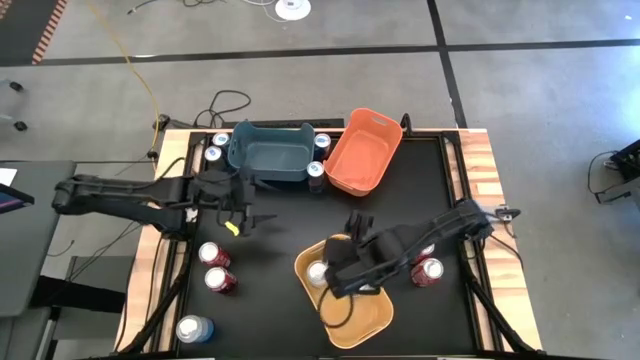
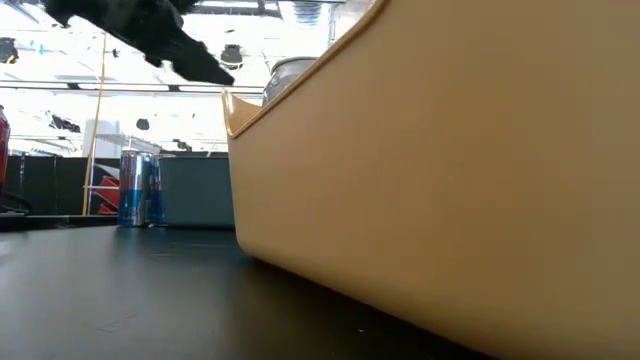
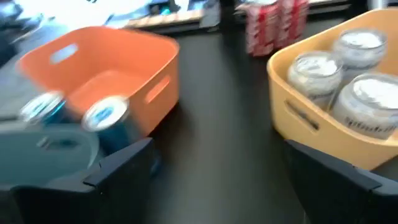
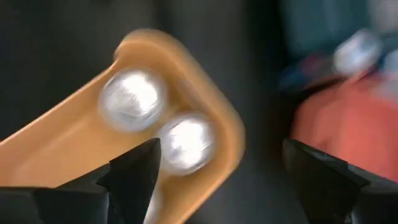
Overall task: Sort soda cans
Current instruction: Move the orange bin to the top right of the table
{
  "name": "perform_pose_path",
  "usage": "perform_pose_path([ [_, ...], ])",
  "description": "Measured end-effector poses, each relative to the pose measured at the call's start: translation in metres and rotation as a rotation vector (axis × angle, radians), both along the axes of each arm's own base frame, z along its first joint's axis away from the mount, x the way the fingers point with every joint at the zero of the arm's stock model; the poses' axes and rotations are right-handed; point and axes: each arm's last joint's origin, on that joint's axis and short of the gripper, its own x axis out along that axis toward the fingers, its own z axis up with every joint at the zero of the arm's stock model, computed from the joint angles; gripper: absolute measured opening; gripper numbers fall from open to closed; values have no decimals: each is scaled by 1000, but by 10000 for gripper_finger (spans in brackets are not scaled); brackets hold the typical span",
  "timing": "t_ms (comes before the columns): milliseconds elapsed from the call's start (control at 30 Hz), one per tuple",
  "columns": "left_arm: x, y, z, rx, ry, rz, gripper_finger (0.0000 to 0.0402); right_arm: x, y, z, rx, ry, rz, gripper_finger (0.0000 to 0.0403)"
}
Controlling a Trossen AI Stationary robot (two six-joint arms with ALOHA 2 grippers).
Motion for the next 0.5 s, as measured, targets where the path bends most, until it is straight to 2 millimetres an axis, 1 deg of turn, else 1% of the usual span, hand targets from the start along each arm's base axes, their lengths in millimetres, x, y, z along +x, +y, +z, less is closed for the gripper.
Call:
perform_pose_path([
  [100,-17,-5,6,-24,-16,88,349,-16,-12,29,-73,-94,21,333],
  [233,-37,-8,10,-90,-34,135,349,-44,-36,66,-47,-192,-13,323],
  [367,-50,-9,12,-160,-47,158,349,-71,-57,94,-45,-287,-67,318],
  [500,-56,-9,10,-212,-30,185,349,-93,-77,115,-47,-370,-128,315],
])
